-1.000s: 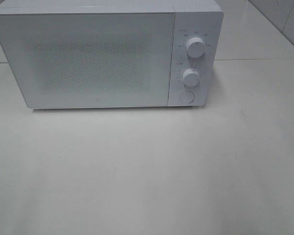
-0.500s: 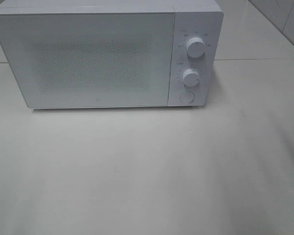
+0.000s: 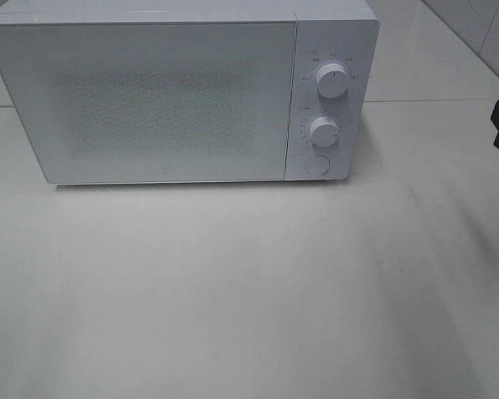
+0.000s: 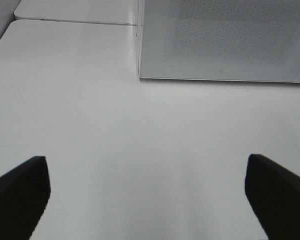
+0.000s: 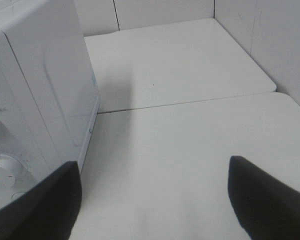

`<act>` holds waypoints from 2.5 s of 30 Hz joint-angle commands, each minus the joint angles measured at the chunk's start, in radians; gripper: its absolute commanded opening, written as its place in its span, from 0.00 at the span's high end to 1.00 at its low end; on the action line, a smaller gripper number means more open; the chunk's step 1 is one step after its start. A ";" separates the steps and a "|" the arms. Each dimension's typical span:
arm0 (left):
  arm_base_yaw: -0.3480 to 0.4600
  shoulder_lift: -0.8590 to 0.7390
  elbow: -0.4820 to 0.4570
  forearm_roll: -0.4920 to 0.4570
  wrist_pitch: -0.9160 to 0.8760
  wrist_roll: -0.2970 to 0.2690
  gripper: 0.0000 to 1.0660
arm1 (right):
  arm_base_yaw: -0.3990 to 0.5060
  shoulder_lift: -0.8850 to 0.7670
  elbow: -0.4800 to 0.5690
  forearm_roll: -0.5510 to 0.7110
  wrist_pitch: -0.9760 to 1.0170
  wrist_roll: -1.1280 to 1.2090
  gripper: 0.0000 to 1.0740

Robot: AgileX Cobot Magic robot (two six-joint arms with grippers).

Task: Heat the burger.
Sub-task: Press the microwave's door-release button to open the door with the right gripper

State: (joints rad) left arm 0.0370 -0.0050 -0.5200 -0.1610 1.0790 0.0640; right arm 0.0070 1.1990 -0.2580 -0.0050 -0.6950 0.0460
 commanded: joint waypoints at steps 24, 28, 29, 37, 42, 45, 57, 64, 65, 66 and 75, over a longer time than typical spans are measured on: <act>0.003 -0.004 0.003 -0.007 -0.010 -0.002 0.08 | 0.600 0.377 0.034 0.589 -0.421 -0.288 0.29; 0.003 -0.004 0.003 -0.007 -0.010 -0.002 0.08 | 0.688 0.409 0.003 0.675 -0.418 -0.322 0.29; 0.003 -0.004 0.003 -0.007 -0.010 -0.002 0.08 | 0.702 0.416 -0.005 0.684 -0.417 -0.335 0.29; 0.003 -0.004 0.003 -0.007 -0.010 -0.002 0.08 | 0.767 0.446 -0.061 0.714 -0.387 -0.357 0.29; 0.003 -0.004 0.003 -0.007 -0.010 -0.002 0.08 | 0.767 0.446 -0.082 0.733 -0.341 -0.403 0.29; 0.003 -0.004 0.003 -0.007 -0.010 -0.002 0.08 | 0.767 0.446 -0.082 0.733 -0.340 -0.403 0.29; 0.003 -0.004 0.003 -0.007 -0.010 -0.002 0.08 | 0.767 0.446 -0.120 0.755 -0.377 -0.275 0.29; 0.003 -0.004 0.003 -0.007 -0.010 -0.002 0.08 | 0.767 0.446 -0.140 0.751 -0.369 -0.010 0.30; 0.003 -0.004 0.003 -0.007 -0.010 -0.002 0.08 | 0.767 0.446 -0.140 0.751 -0.367 0.079 0.31; 0.003 -0.004 0.003 -0.007 -0.010 -0.002 0.08 | 0.767 0.446 -0.140 0.751 -0.367 0.079 0.31; 0.003 -0.004 0.003 -0.007 -0.010 -0.002 0.08 | 0.767 0.446 -0.140 0.751 -0.363 0.496 0.37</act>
State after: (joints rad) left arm 0.0370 -0.0050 -0.5200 -0.1610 1.0790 0.0640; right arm 0.7700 1.6460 -0.3890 0.7530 -1.0560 0.4550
